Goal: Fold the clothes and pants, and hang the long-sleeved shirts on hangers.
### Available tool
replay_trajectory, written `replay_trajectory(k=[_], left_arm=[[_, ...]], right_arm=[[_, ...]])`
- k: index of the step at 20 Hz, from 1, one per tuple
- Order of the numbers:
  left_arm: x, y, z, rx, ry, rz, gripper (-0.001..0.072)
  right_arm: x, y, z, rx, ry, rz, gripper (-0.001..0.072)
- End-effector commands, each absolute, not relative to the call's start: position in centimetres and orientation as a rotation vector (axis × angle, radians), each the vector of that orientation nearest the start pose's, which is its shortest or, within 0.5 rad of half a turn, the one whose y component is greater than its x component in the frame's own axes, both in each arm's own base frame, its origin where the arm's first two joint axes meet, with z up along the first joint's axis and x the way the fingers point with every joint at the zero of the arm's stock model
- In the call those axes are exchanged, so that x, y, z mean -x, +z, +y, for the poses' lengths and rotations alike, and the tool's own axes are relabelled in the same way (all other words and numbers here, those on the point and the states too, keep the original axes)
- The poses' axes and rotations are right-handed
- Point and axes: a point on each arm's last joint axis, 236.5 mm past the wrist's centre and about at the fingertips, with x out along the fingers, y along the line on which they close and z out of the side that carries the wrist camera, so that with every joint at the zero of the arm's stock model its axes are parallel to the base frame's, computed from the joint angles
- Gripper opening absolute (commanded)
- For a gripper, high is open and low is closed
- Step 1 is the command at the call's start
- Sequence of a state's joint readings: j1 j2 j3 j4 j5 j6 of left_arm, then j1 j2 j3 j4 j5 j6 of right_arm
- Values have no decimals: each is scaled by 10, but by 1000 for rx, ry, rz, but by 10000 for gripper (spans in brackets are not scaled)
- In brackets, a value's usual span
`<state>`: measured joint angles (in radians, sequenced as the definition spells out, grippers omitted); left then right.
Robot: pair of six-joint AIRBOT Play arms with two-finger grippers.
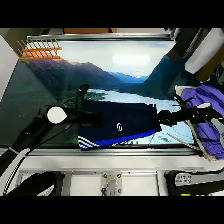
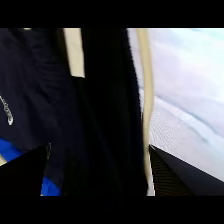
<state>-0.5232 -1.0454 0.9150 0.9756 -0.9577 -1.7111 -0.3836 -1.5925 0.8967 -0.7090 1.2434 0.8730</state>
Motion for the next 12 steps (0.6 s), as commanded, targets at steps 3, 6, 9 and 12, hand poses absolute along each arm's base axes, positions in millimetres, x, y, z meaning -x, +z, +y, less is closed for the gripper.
replay_trajectory(k=[3, 6, 9, 12], left_arm=[[-255, 50, -301, 360, -678, 1272, 7], [-253, 50, -301, 358, -679, 1277, 7], [-252, 50, -300, 356, -680, 1281, 7], [-252, 50, -300, 356, -680, 1280, 7]], right_arm=[[-346, -101, 102, -772, 649, 1387, 716], [-348, -101, 128, -777, 690, 1392, 713], [-349, -102, 141, -736, 718, 1383, 428], [-359, -89, 150, -759, 770, 1308, 19]])
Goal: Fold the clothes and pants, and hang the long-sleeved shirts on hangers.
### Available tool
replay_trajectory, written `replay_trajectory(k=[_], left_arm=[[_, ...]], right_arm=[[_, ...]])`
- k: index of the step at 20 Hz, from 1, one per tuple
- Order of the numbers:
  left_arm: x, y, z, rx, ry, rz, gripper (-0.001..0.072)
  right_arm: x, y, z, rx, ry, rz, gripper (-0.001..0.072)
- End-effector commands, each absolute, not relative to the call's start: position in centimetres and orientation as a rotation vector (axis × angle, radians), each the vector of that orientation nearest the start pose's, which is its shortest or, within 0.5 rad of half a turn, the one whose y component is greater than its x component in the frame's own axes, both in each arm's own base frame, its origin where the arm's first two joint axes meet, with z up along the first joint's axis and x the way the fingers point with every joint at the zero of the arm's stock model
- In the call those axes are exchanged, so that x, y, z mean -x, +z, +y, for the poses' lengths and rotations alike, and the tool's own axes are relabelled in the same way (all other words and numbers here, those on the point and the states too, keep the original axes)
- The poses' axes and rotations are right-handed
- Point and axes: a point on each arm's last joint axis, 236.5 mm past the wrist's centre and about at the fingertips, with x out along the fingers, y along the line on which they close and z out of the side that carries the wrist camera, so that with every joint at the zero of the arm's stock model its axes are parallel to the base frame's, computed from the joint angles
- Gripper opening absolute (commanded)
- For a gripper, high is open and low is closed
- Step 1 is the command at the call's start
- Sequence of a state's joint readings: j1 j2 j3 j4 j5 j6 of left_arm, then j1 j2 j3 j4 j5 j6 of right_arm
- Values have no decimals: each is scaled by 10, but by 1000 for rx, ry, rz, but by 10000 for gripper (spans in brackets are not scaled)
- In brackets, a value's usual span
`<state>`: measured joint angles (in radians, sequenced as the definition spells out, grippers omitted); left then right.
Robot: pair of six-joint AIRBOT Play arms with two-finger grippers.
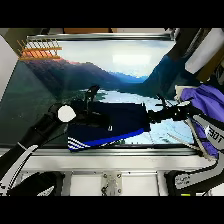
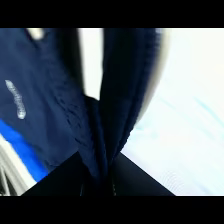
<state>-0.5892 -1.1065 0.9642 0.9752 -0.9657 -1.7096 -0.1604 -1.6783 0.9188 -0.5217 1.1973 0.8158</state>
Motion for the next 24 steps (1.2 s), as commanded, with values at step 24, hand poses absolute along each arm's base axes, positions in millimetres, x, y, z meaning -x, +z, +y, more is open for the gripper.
replay_trajectory(k=[24], left_arm=[[-252, 50, -300, 288, -730, 1248, 7]], right_arm=[[-244, 196, -273, -721, -913, 579, 16]])
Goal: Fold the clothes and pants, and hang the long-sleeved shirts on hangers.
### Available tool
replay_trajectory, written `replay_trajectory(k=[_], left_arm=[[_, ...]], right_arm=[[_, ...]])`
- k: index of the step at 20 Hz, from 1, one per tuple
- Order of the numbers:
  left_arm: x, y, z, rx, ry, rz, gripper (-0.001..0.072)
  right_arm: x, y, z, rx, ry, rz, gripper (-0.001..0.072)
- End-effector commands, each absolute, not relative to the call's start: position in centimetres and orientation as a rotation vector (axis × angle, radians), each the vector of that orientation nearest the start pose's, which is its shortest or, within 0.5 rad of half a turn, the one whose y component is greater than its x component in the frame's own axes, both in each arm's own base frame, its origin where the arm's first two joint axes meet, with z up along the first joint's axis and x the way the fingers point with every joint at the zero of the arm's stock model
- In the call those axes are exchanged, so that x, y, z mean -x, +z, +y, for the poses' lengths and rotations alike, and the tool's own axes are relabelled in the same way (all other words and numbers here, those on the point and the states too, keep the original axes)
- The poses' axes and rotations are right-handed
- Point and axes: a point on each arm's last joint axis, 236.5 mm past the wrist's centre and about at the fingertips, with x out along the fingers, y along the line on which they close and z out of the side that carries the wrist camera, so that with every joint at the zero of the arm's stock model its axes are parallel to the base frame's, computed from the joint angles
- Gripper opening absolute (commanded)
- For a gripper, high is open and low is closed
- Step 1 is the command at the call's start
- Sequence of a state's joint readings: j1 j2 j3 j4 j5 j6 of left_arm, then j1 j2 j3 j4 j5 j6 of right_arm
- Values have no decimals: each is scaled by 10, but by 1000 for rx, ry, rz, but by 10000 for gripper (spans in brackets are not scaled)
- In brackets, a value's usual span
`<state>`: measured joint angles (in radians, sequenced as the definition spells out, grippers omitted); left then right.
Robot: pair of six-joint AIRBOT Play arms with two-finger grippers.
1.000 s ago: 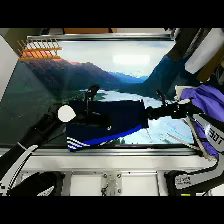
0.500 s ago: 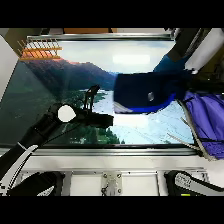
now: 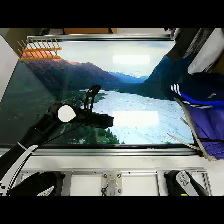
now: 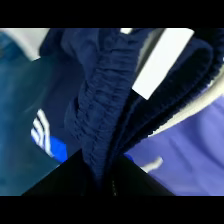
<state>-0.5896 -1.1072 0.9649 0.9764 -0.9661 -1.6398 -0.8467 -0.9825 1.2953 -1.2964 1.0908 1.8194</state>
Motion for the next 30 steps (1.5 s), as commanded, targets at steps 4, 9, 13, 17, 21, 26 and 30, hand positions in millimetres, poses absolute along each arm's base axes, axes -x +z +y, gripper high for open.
replay_trajectory(k=[4, 9, 13, 17, 21, 26, 30], left_arm=[[-252, 50, -300, 274, -740, 1242, 8], [-252, 49, -300, 267, -745, 1241, 7], [-252, 49, -300, 266, -746, 1241, 7], [-252, 49, -300, 266, -746, 1241, 8], [-258, 50, -296, 278, -731, 1234, 8], [-310, 83, -262, 329, -660, 1115, 7], [-343, 106, -231, 371, -593, 1035, 7]], right_arm=[[-206, 153, -252, -733, -978, 753, 16], [-171, 95, -219, -791, -1017, 871, 17], [-148, 65, -205, -790, -1051, 942, 19], [-146, 58, -203, -776, -1038, 973, 543], [-163, 109, -234, -444, -925, 914, 712], [-283, 211, -164, -285, -448, 570, 712], [-341, 198, -9, -213, 94, 648, 712]])
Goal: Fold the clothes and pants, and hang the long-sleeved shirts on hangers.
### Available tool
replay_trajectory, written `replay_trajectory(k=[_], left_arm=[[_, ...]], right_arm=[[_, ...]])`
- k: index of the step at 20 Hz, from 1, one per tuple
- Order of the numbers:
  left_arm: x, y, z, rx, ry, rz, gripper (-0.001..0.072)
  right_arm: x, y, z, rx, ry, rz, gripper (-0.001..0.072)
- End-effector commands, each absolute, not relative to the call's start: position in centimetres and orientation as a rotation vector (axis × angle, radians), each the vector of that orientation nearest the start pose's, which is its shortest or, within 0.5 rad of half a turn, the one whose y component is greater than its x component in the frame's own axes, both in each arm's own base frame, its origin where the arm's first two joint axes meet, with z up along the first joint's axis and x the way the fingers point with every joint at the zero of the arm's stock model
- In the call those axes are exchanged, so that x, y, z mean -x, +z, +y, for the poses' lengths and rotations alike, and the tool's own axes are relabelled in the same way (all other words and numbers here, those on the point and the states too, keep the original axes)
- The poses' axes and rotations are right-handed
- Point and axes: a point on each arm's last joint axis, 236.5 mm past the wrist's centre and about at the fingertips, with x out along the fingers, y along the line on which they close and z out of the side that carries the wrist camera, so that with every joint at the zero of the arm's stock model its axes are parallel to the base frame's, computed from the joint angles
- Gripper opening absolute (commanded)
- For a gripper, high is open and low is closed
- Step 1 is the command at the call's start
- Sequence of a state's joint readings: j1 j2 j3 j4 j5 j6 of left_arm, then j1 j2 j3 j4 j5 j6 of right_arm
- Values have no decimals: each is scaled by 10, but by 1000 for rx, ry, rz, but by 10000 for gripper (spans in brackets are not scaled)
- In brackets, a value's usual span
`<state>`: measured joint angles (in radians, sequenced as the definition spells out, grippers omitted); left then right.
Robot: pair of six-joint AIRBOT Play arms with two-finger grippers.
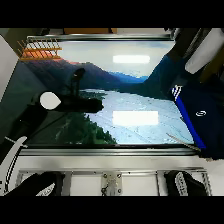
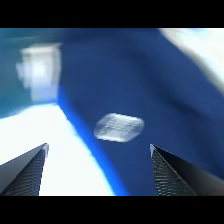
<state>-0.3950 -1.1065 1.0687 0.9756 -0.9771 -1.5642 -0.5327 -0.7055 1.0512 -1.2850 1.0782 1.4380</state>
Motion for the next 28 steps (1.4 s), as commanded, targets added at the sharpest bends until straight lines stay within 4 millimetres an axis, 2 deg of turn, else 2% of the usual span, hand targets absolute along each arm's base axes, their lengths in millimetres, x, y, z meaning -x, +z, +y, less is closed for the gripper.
replay_trajectory(k=[1, 3, 5, 7, 10, 11, 13, 14, 28], left_arm=[[-343, 105, -225, 377, -579, 1032, 7], [-340, 100, -214, 393, -551, 1025, 7], [-339, 99, -206, 407, -530, 1003, 7], [-335, 102, -203, 408, -527, 990, 7], [-331, 111, -202, 408, -535, 967, 7], [-331, 113, -202, 407, -537, 960, 8], [-330, 117, -202, 406, -539, 951, 8], [-330, 117, -202, 406, -540, 951, 7], [-330, 116, -202, 408, -540, 952, 7]], right_arm=[[-345, 190, 19, -182, 174, 680, 712], [-347, 172, 62, -114, 292, 743, 712], [-347, 154, 86, -59, 353, 796, 712], [-349, 144, 97, -45, 381, 829, 712], [-351, 136, 99, -45, 384, 849, 700], [-351, 136, 99, -45, 385, 849, 603], [-351, 137, 99, -45, 384, 848, 73], [-351, 137, 99, -46, 384, 849, 27], [-351, 137, 99, -46, 385, 848, 27]])
